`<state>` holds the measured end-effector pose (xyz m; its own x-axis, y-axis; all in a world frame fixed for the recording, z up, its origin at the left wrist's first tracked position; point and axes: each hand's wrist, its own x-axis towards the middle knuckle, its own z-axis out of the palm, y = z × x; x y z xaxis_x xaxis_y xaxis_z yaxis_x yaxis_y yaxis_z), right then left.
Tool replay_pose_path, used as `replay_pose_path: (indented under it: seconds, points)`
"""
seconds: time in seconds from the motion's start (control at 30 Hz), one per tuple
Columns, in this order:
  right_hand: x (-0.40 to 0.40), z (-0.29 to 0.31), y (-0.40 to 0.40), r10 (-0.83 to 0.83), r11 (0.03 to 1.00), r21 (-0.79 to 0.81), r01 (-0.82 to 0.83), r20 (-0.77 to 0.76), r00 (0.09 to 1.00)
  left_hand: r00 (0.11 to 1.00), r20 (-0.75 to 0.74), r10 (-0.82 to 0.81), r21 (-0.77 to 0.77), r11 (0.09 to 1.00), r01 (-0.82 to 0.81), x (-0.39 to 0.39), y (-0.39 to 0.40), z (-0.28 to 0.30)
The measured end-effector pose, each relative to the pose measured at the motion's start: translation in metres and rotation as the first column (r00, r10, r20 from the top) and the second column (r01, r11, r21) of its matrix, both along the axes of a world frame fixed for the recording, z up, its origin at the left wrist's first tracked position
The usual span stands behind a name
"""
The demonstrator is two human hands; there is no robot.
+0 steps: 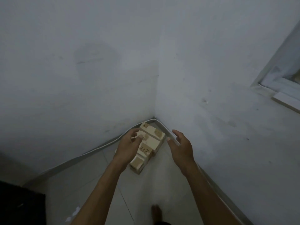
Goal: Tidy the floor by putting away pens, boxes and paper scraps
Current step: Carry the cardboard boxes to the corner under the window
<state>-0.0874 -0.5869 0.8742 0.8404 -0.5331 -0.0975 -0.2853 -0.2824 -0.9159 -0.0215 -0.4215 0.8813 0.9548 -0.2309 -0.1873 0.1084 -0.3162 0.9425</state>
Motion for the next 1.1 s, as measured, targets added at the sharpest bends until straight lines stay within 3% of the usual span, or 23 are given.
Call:
replay_pose_path:
  seconds: [0.33,0.57,0.83,1.1]
  points:
    - [0.153,-0.046,0.025,0.045,0.992,0.116,-0.039,-0.053,0.998,0.993,-0.095,0.074,0.123,0.99,-0.062,0.135,0.025,-0.031]
    - [0.247,-0.106,0.039,0.052,0.979,0.204,-0.013,-0.187,0.981,0.971,-0.212,0.112,0.162,0.984,-0.078,0.228,0.037,-0.085]
    - [0.315,-0.209,0.043,-0.012,0.968,0.231,0.099,-0.348,0.938,0.909,-0.412,0.054,0.286,0.955,0.073,0.303,0.053,-0.203]
    - [0.348,-0.367,0.048,-0.109,0.948,0.207,0.24,-0.498,0.86,0.861,-0.507,-0.022,0.41,0.873,0.264,0.367,0.057,-0.365]
